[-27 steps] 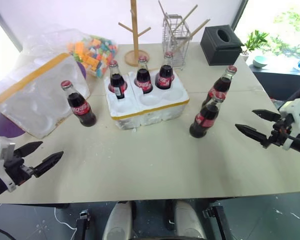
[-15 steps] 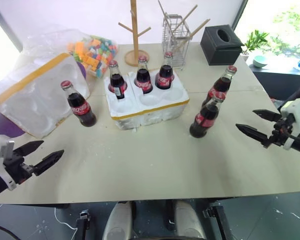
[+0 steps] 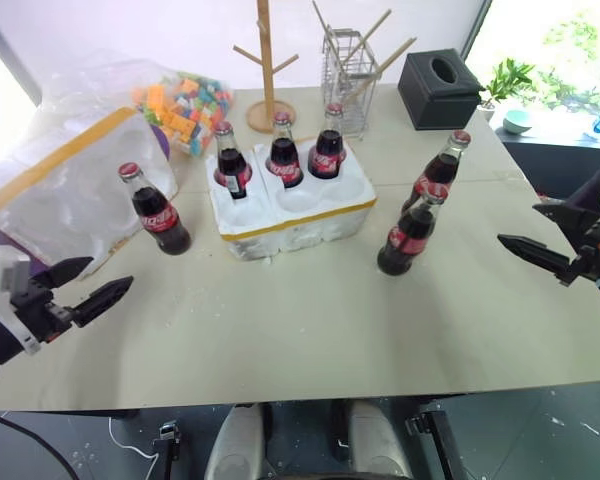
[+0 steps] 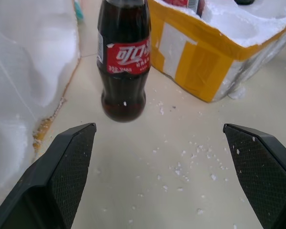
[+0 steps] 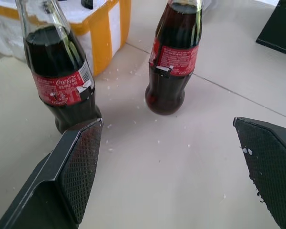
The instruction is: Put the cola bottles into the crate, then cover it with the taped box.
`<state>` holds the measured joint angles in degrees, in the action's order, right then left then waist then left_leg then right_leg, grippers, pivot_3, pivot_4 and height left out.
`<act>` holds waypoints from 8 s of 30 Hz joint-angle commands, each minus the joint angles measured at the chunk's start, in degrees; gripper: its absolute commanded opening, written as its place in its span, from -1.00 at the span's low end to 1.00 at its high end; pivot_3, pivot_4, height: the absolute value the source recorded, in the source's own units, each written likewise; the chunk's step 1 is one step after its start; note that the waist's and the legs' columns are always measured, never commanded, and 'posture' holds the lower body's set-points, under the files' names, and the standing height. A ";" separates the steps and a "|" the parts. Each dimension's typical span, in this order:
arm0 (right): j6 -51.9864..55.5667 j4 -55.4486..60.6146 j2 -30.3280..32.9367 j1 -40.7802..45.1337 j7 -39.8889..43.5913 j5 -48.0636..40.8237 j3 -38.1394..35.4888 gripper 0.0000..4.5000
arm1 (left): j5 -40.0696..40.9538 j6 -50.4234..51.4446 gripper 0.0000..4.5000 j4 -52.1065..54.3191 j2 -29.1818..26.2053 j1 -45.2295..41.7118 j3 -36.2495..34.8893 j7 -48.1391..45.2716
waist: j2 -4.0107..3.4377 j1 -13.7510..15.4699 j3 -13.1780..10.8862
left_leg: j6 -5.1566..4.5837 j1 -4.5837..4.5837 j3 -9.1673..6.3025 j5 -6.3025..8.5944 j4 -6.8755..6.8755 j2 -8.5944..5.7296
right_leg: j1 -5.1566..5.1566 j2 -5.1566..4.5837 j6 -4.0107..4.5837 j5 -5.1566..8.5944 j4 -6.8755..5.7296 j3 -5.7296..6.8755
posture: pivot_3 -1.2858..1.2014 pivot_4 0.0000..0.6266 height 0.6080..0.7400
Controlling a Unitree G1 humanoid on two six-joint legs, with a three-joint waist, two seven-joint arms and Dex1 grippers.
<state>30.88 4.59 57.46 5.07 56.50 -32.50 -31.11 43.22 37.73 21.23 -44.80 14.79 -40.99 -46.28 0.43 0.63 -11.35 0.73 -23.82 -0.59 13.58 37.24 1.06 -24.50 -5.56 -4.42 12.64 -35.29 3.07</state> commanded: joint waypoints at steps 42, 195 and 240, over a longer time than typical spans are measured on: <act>25.47 28.37 15.97 2.93 -10.57 -50.10 -15.94 1.00 | -6.63 -4.97 0.22 -27.74 -7.93 -37.61 24.51 -22.18 | 0.50 0.31 0.00 | 0.00 0.07 0.33 0.01 -0.02 0.77 | -0.11 0.66 0.32 -0.22 0.06 -0.19 | 0.03 -0.52 1.00; -6.66 -32.52 -30.76 40.62 -31.42 15.74 19.03 0.76 | 10.10 7.60 1.00 1.24 -1.40 -47.31 32.42 -10.34 | 0.28 -1.38 -0.18 | -0.13 -0.31 0.59 0.05 0.67 0.75 | -0.73 1.10 0.01 -0.51 -0.78 -1.03 | 0.03 -0.52 1.00; 0.58 -19.39 -33.06 46.58 -14.29 13.07 32.25 0.96 | 10.23 7.43 1.00 2.10 -9.85 -35.98 20.85 -8.76 | -0.06 -1.45 -0.44 | -0.11 -0.45 0.59 0.04 0.68 0.72 | -0.88 1.12 -0.01 -0.52 -0.83 -1.11 | 0.03 -0.52 1.00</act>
<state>30.48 -19.56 22.07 50.90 40.83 -18.41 3.18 54.16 45.77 23.86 -52.36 -21.91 -15.66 -53.39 0.37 -0.82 -11.80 0.62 -24.27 0.00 13.63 37.91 1.78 -25.38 -4.44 -4.43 12.12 -36.11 1.96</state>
